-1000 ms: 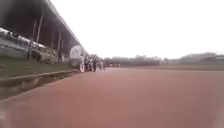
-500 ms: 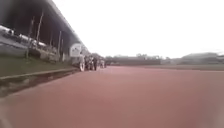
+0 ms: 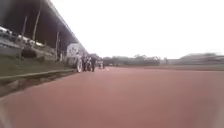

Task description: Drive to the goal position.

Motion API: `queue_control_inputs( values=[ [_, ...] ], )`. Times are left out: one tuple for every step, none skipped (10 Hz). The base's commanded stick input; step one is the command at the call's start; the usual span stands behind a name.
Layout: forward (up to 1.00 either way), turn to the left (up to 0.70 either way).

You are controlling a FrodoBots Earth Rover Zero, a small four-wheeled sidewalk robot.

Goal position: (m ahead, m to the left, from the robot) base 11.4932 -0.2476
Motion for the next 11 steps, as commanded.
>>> queue_control_inputs(
  values=[
    [0.70,0.01],
    [0.70,0.01],
    [0.70,0.01],
    [0.70,0.01],
    [0.70,0.01],
    [0.70,0.01],
    [0.70,0.01],
    [0.70,0.01],
    [0.70,0.01],
    [0.70,0.01],
    [0.70,0.01]
  ],
)
